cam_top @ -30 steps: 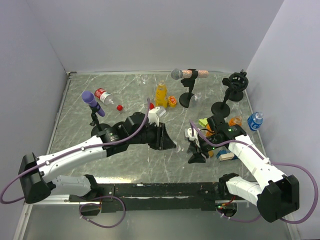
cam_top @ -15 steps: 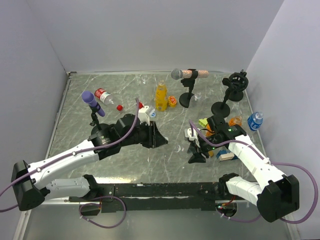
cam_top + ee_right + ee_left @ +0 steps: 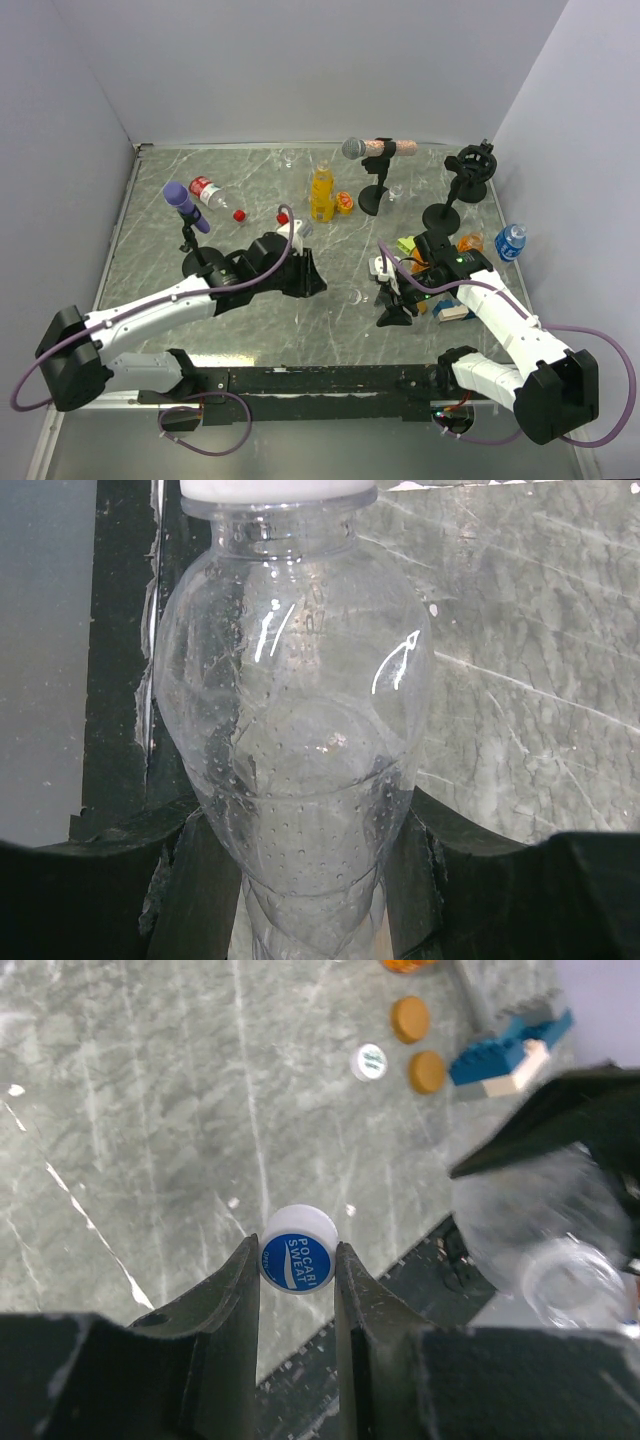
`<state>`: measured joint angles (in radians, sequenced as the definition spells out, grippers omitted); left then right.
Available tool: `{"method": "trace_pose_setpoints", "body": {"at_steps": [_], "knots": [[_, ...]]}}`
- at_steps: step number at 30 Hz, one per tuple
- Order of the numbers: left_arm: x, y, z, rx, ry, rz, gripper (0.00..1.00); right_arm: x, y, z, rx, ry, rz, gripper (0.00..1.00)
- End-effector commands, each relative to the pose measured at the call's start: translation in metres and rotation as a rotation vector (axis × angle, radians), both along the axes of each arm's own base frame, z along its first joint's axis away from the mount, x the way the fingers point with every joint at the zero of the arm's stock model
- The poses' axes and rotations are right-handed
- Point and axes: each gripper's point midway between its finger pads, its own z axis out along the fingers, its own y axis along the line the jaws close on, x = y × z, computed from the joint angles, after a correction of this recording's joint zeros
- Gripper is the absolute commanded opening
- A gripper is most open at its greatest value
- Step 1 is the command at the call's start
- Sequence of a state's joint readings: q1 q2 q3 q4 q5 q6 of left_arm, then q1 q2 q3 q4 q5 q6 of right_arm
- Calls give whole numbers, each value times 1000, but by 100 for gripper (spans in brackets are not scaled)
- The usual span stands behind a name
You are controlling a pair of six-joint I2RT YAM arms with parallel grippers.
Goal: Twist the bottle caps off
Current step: Place the bottle cap at the center of the board.
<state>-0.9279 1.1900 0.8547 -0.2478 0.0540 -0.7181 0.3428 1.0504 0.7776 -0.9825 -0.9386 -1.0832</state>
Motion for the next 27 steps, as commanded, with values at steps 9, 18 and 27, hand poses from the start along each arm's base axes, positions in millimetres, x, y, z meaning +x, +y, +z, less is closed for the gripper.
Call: {"method": "trace_pose_setpoints", "body": {"at_steps": [9,18,27], "knots": [[116,4,-69,136,14,197,6,0,4,5,29,-30,22,20],[173,10,-110,239,82,280,15,-1,4,7,35,-39,24,20],[180,4,-66,151,65,267,71,-1,4,8,37,-45,24,20]]}}
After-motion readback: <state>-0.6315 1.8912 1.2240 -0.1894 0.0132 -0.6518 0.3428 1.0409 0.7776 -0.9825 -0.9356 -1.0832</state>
